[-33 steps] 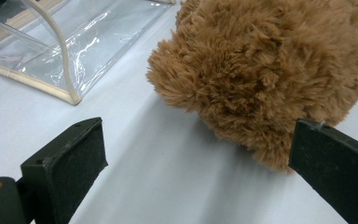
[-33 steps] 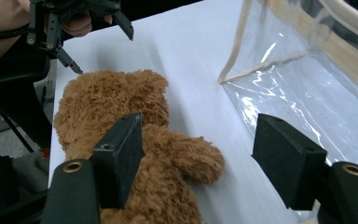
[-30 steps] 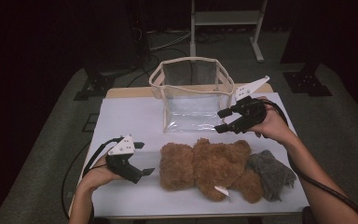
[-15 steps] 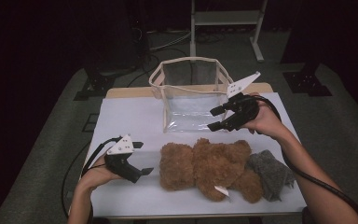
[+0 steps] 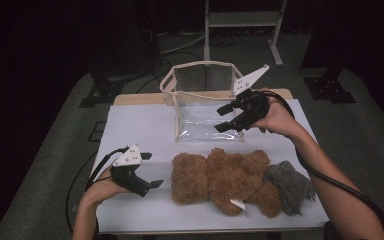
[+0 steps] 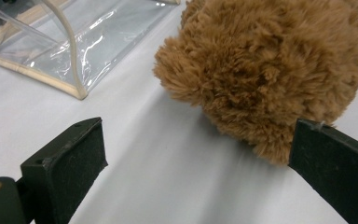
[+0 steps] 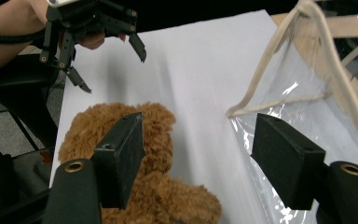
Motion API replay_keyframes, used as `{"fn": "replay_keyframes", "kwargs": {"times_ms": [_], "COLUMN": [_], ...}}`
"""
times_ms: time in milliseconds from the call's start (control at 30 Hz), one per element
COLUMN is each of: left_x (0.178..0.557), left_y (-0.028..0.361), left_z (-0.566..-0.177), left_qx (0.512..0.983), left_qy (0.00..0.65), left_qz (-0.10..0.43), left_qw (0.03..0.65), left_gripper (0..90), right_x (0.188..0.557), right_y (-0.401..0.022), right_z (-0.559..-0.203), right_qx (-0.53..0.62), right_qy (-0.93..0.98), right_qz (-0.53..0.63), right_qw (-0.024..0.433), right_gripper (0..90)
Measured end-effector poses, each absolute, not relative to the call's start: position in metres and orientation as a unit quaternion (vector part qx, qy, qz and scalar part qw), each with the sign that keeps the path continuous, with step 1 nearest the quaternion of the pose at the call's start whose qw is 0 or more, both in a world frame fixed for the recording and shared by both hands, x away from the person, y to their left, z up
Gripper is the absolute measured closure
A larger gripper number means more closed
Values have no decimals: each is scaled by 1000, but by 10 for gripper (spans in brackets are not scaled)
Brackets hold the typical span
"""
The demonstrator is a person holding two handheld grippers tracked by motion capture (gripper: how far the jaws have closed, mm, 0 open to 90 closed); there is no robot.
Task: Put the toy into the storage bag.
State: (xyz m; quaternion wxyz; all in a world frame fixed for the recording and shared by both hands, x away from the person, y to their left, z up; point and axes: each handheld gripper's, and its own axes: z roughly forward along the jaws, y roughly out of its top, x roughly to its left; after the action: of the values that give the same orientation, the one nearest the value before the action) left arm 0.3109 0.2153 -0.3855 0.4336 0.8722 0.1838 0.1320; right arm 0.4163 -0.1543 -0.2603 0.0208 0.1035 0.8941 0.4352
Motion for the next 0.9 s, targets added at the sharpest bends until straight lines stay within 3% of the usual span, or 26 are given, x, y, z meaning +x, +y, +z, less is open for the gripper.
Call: {"fn": "replay_keyframes", "kwargs": {"times_ms": [900], "left_x": [308], "left_y": [227], "left_z": [-384], "left_qx": [864], "left_qy": [202], "left_qz": [137], "left_qw": [440], "left_gripper": [32], "right_x": [483], "right_y": [-121], "right_z": [-239], "right_qx": [104], "right_qy": [912], "right_qz": [395], "right_qw": [24], "right_gripper": [331]}}
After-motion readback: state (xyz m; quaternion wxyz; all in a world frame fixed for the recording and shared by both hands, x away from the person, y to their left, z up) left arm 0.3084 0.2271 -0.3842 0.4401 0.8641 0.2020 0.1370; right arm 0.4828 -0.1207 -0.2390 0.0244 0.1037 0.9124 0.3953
